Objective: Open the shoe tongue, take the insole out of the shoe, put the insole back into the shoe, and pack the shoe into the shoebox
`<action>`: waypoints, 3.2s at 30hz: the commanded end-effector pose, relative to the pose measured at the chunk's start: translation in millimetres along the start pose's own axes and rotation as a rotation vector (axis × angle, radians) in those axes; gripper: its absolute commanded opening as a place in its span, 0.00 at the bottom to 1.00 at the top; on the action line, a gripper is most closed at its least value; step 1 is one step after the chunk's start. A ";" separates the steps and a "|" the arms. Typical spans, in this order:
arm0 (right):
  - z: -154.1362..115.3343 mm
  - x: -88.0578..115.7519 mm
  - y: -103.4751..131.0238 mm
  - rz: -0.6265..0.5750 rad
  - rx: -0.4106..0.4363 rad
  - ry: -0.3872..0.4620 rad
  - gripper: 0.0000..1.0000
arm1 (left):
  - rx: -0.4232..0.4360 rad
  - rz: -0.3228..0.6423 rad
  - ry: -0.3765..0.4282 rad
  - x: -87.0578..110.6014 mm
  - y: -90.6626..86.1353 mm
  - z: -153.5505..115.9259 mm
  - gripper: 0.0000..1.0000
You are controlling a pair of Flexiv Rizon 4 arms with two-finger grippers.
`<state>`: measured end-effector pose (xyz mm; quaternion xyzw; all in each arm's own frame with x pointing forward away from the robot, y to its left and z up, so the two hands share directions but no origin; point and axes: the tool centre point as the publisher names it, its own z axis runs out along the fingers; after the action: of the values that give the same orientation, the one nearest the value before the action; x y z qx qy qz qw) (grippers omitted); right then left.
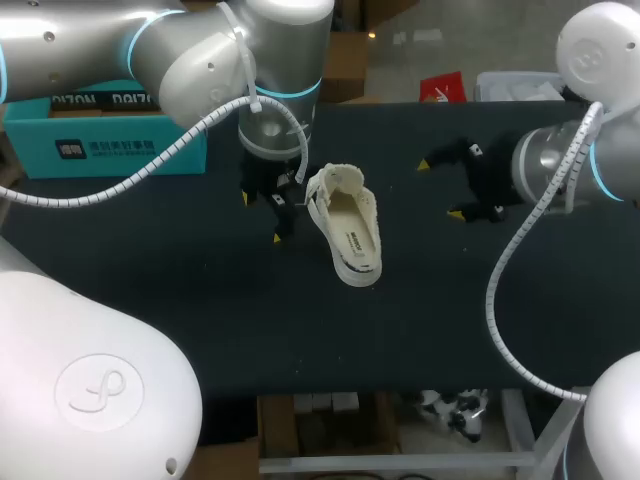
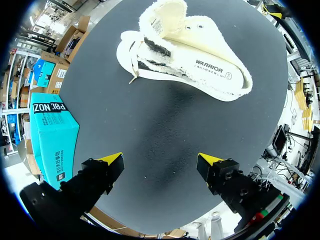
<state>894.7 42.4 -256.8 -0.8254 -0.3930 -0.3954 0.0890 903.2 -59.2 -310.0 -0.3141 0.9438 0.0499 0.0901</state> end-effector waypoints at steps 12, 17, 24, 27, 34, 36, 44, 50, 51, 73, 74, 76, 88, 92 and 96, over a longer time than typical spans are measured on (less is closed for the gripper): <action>-4.0 -6.3 6.2 -0.002 0.098 0.064 1.00 | -0.004 -0.001 -0.003 0.5 -1.5 0.0 1.00; -4.0 -6.3 6.2 -0.002 0.098 0.064 1.00 | -0.004 -0.001 -0.003 0.5 -1.5 0.0 1.00; -5.1 -9.4 6.0 -0.047 0.077 0.090 1.00 | 0.024 -0.025 0.020 4.8 -10.2 -1.4 1.00; -6.0 -10.6 3.4 -0.052 0.049 0.094 1.00 | 0.048 -0.057 0.045 4.9 -14.3 -1.2 1.00; -6.4 -7.0 -6.8 -0.049 -0.065 0.029 1.00 | 0.087 -0.142 0.133 1.2 -23.6 3.5 1.00; -6.4 -7.0 -6.8 -0.049 -0.065 0.029 1.00 | 0.101 -0.185 0.171 1.1 -27.0 3.8 1.00; -6.4 -7.0 -6.8 -0.049 -0.065 0.029 1.00 | 0.170 -0.323 0.317 11.5 -39.6 -4.8 1.00; -6.4 -7.0 -6.8 -0.049 -0.065 0.029 1.00 | 0.152 -0.370 0.339 20.0 -52.9 -12.5 1.00; -6.4 -7.0 -6.8 -0.049 -0.065 0.029 1.00 | 0.152 -0.370 0.339 20.0 -52.9 -12.5 1.00; -0.6 -5.4 -16.5 -0.051 -0.104 0.232 1.00 | 0.145 -0.594 0.450 19.0 -60.4 -5.4 1.00; -1.1 -4.0 -17.5 -0.060 -0.103 0.236 1.00 | 0.145 -0.625 0.454 19.1 -60.8 -4.5 1.00; -1.9 -1.7 -19.2 -0.068 -0.118 0.233 1.00 | 0.136 -0.637 0.461 19.6 -61.7 -4.1 1.00; -5.5 -2.2 -12.4 -0.116 0.009 0.382 1.00 | 0.101 -0.730 0.424 41.0 -84.6 -12.8 1.00; -6.1 -0.2 -4.4 -0.139 0.072 0.379 1.00 | 0.085 -0.769 0.391 46.4 -90.0 -11.3 1.00; -9.3 1.4 2.1 -0.169 0.139 0.410 1.00 | 0.084 -0.798 0.378 47.8 -92.4 -8.2 1.00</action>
<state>892.3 56.0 -254.8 -0.7263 -0.3979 -0.5547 0.0800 919.7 -156.3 -312.2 -0.6518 0.7497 -0.0924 -0.0674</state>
